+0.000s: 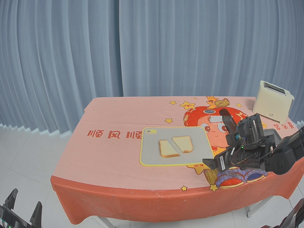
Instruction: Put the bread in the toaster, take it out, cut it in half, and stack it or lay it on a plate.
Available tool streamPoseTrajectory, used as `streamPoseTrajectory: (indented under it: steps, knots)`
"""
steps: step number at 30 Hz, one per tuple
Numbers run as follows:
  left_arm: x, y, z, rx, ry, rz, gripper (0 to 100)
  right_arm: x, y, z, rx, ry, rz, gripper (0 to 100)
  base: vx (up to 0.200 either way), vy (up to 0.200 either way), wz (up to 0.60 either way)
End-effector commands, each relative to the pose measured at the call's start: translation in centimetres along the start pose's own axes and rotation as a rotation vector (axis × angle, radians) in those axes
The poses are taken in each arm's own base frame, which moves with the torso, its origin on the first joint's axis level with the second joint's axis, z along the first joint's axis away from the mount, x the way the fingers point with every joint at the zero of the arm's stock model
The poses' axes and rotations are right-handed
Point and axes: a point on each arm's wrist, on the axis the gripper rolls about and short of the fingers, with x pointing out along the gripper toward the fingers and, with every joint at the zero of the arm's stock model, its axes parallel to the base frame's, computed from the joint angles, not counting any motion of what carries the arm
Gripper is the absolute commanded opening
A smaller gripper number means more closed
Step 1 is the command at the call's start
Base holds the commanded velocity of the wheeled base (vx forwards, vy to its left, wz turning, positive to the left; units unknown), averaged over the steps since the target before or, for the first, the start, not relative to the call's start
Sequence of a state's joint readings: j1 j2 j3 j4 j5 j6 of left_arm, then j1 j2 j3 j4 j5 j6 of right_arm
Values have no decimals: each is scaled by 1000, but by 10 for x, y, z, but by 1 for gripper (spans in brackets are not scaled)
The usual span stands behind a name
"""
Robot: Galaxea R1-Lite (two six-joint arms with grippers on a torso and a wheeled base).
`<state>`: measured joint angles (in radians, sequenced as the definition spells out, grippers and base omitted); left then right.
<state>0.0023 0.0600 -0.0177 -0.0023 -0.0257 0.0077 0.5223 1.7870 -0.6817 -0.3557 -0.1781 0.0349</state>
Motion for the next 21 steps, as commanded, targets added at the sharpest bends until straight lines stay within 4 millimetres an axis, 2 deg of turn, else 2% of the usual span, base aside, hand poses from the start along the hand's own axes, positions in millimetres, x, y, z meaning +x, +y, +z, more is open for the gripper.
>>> streamPoseTrajectory:
  steps: [1, 5, 10, 14, 15, 16, 17, 21]
  knots:
    - [1, 0, -5, -1, 20, 0, 100, 4, 1, -1, 0, 10, 2, 100, 0, 0, 0]
    - [1, 0, -5, 0, 18, 0, 100, 3, 2, 3, 42, -4, 3, 100, 0, 0, 0]
    - [1, 0, -5, 0, 18, 0, 100, 3, 12, 20, 146, -48, 21, 100, 0, 0, 0]
    - [1, 0, -5, 0, 18, 0, 100, 12, 14, 31, 155, -75, 23, 100, 0, 0, 0]
    - [1, 0, -5, 0, 18, 0, 100, 17, 14, 43, 161, -96, 21, 100, 0, 0, 0]
    - [1, 0, -5, 0, 18, 0, 100, 17, 14, 43, 161, -96, 21, 100, 0, 0, 0]
    - [1, 0, -5, 0, 18, 0, 100, 19, 13, 56, 164, -114, 19, 100, 0, 0, 0]
    - [1, 0, -5, 0, 18, 0, 100, 27, 11, 79, 170, -89, 7, 100, 0, 0, 0]
